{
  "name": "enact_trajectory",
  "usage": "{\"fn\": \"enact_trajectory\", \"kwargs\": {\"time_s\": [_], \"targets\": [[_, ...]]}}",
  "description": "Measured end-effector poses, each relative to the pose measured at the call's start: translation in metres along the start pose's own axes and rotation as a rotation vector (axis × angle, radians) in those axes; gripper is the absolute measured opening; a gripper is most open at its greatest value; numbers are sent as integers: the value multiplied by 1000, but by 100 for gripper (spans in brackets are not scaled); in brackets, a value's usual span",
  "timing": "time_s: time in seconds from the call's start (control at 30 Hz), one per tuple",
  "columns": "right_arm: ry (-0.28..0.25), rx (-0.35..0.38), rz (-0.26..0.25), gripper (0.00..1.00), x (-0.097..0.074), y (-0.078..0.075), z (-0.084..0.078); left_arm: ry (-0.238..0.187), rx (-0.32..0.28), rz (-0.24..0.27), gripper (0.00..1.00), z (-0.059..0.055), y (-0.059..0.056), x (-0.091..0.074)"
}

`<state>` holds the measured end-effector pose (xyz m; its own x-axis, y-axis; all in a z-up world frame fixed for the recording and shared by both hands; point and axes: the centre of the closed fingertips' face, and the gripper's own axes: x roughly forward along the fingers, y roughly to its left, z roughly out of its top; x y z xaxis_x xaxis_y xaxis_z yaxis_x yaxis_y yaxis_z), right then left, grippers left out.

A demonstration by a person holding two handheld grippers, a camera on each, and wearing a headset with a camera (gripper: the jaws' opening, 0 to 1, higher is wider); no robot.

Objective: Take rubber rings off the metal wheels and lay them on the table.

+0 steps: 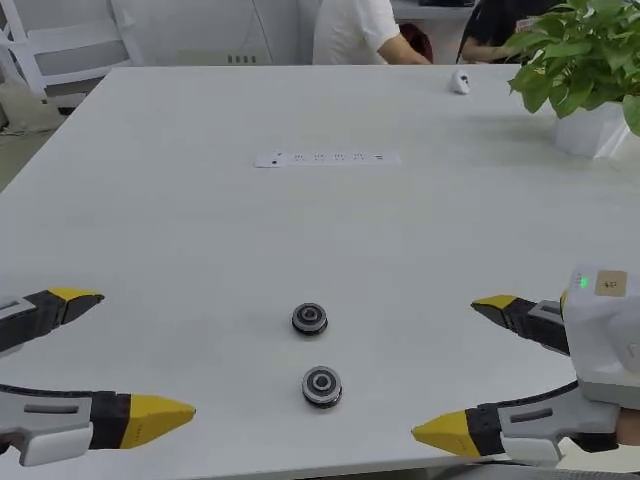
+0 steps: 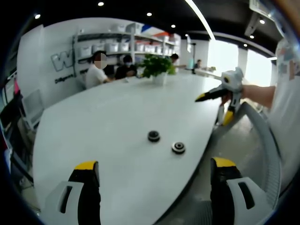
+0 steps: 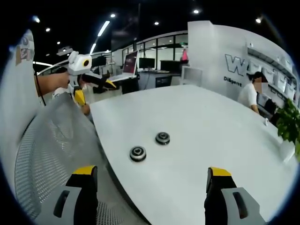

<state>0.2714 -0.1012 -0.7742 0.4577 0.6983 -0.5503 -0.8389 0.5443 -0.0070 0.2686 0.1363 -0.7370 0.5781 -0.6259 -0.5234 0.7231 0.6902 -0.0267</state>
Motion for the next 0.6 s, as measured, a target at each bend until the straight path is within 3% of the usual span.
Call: {"fn": "enact_trajectory", "kwargs": {"time_s": [0.6], "targets": [[8,-5,6,95,-1,0,-1,4,5,-4,100,1,0,0]]}}
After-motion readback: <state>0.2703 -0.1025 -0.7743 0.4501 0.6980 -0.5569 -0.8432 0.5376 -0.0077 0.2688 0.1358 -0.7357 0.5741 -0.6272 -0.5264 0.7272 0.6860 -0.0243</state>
